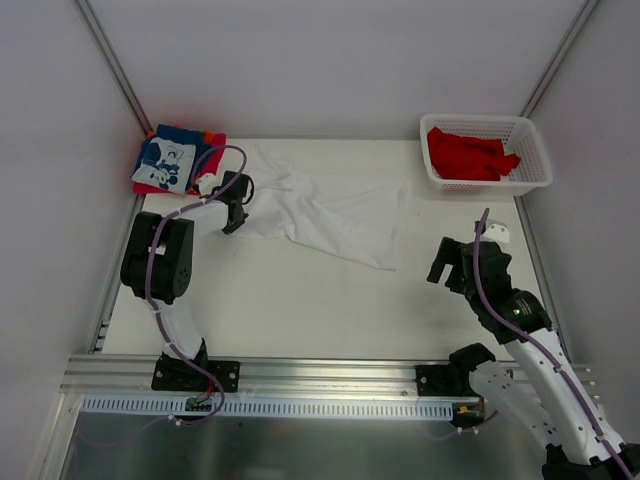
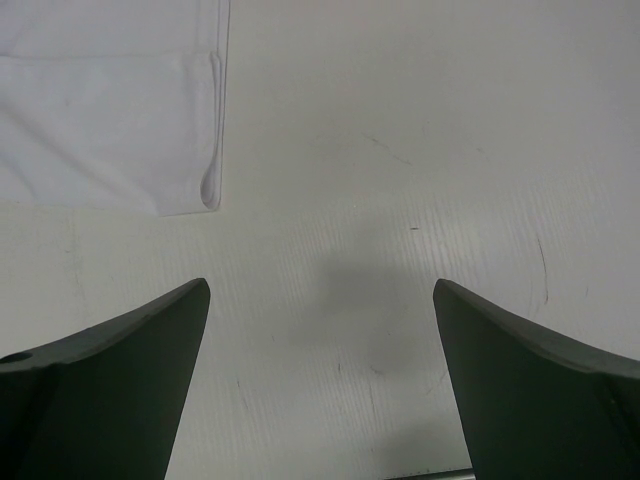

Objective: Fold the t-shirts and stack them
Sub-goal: Fold the tshirt

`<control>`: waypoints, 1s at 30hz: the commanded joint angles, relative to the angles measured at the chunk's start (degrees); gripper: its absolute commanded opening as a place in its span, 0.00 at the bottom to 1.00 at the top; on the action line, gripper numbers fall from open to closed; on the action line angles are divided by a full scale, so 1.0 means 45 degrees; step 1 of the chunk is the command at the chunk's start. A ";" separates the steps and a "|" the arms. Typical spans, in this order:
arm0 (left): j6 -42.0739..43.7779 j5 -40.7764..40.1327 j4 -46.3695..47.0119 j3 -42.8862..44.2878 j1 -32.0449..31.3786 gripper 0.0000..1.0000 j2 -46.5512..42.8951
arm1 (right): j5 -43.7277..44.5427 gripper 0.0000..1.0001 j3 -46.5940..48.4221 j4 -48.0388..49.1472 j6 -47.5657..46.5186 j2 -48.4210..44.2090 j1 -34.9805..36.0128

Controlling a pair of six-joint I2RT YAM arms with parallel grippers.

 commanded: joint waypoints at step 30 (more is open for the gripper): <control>0.2656 0.2915 -0.0596 -0.6017 -0.0427 0.02 -0.6572 | -0.2005 0.99 0.2021 0.3776 -0.0365 0.6445 -0.0043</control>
